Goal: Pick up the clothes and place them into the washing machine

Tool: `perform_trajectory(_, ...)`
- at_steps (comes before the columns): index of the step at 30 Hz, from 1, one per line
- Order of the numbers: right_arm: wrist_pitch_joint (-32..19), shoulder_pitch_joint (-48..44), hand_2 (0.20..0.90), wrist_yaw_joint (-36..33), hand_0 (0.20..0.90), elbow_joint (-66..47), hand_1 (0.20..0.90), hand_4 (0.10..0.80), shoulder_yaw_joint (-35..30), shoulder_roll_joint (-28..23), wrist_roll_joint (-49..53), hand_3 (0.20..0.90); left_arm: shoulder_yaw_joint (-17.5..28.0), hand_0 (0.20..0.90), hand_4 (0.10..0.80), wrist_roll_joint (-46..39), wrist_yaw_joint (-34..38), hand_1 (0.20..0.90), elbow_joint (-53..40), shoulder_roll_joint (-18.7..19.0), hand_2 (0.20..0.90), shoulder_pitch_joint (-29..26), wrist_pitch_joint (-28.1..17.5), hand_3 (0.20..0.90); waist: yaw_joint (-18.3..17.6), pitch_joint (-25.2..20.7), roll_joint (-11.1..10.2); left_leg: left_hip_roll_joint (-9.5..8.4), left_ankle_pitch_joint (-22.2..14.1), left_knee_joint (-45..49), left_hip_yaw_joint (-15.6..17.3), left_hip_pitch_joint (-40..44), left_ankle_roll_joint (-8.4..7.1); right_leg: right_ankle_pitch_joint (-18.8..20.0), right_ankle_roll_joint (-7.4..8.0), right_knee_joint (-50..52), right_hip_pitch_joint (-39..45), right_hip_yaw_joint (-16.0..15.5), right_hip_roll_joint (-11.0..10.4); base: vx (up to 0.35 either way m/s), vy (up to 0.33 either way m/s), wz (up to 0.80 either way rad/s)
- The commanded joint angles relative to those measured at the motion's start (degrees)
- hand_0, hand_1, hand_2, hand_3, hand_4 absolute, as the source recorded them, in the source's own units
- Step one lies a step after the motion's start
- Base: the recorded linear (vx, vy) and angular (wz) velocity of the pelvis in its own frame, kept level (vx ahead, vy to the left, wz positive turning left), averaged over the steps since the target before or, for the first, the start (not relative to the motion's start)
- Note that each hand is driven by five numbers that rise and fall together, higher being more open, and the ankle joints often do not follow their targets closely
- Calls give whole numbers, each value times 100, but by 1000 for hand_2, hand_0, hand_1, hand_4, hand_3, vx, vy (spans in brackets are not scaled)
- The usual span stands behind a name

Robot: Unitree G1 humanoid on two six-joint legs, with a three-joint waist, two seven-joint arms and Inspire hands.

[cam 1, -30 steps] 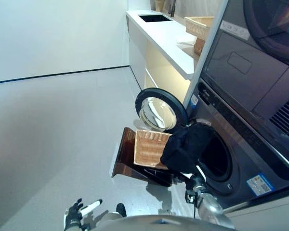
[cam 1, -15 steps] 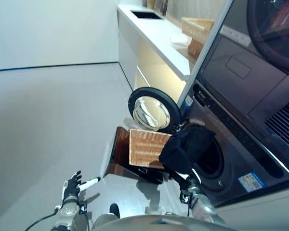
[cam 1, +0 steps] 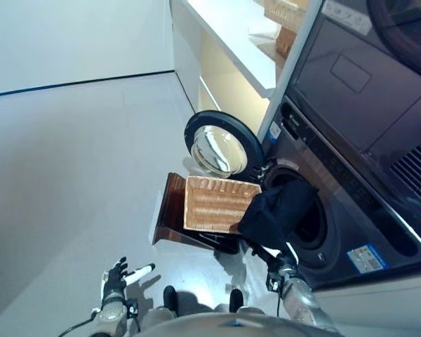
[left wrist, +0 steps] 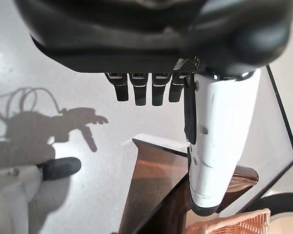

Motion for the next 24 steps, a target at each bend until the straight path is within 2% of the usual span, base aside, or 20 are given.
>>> perform_trajectory(1,-692,-401,200,102,200,-560,200,300,-204,135,447,200,-24,900,800,-257,-46,900,-317,274,900,-459,-596,900,-70,-175,-255,477,-948,1529,-88,268,-571,189,-58,-4,-494,133,32,132,-261,14)
perform_trajectory(2,-723,-427,200,100,200,-487,200,300,-176,155,550,200,-38,900,800,-311,-55,900,-354,256,900,-458,-621,900,-33,-124,-258,507,-782,2031,-164,68,-553,118,-166,-12,-402,136,92,69,-166,26)
perform_trajectory(3,-725,-430,200,102,200,-483,200,300,-177,155,552,200,-38,900,800,-312,-55,900,-354,256,900,-459,-621,900,-48,-127,-243,527,-810,2093,-190,24,-561,117,-172,-11,-407,116,106,77,-260,30)
perform_trajectory(4,-744,-487,200,89,200,-364,200,300,-128,196,727,200,-38,900,800,-414,-63,900,-395,226,900,-463,-637,900,50,32,-270,519,-450,3121,-432,-410,-470,11,-380,-48,-180,111,219,53,-236,28)
perform_trajectory(6,-748,-607,200,74,200,-210,200,300,-61,219,913,200,-47,900,800,-441,-28,900,-363,195,900,-472,-669,900,171,177,-264,278,-353,3918,-725,-869,-397,-32,-501,-80,-34,93,251,70,-209,46)
perform_trajectory(9,-740,-717,200,18,200,-49,200,300,-55,278,1092,200,-55,900,800,-460,-36,900,-235,164,900,-448,-609,900,229,181,-277,186,-278,3629,-679,-1212,-375,-108,-514,-106,46,97,205,100,-32,28)
perform_trajectory(10,-778,-865,200,-22,200,165,200,300,-53,352,1377,200,-52,900,800,-431,10,900,-50,115,900,-456,-548,900,306,186,-241,65,-335,3051,-679,-1389,-374,-137,-469,-140,71,176,225,157,62,-14)
perform_trajectory(11,-780,-899,200,-35,200,237,200,300,-23,376,1454,200,-42,900,800,-446,19,900,13,87,900,-453,-509,900,387,188,-193,27,-298,2299,-695,-1332,-379,-176,-418,-191,156,239,271,256,109,-7)
perform_trajectory(12,-794,-946,200,-78,200,297,200,300,11,406,1535,200,-48,900,800,-463,28,900,56,57,900,-446,-473,900,457,147,-84,5,-18,1447,-786,-1290,-434,-203,-384,-247,204,283,381,272,128,3)
perform_trajectory(14,-799,-1038,200,-123,200,466,200,300,-5,443,1656,200,-105,900,800,-496,-19,900,139,-17,900,-439,-422,900,562,85,60,-49,370,509,-838,-1422,-515,-290,-367,-349,337,348,529,242,95,11)
perform_trajectory(15,-799,-1038,200,-120,200,470,200,300,-6,442,1657,200,-107,900,800,-497,-20,900,140,-18,900,-438,-423,900,563,90,50,-61,393,456,-830,-1383,-514,-301,-364,-349,350,350,516,234,93,32)
perform_trajectory(16,-785,-1131,200,-153,200,630,200,300,-5,483,1667,200,-155,900,800,-532,-28,900,170,-63,900,-423,-402,900,637,58,121,-132,604,154,-875,-1420,-564,-428,-363,-362,460,408,609,194,97,17)
perform_trajectory(18,-756,-1210,200,-158,200,717,200,300,24,532,1648,200,-172,900,800,-547,-10,900,161,-89,900,-380,-394,900,665,4,157,-177,611,84,-1062,-1242,-530,-526,-366,-357,527,502,650,223,142,-29)
perform_trajectory(21,-735,-1333,200,-159,200,911,200,300,4,623,1713,200,-167,900,800,-564,-19,900,126,-9,900,-416,-385,900,701,-21,52,-225,479,204,-984,-1045,-445,-703,-355,-214,629,566,513,200,152,-53)
perform_trajectory(24,-682,-1402,200,-50,200,1009,200,300,-48,701,1841,200,-81,900,800,-502,-21,900,19,109,900,-476,-376,900,839,-16,-76,-295,111,607,-784,-1072,-251,-868,-225,480,580,600,267,210,165,-66)
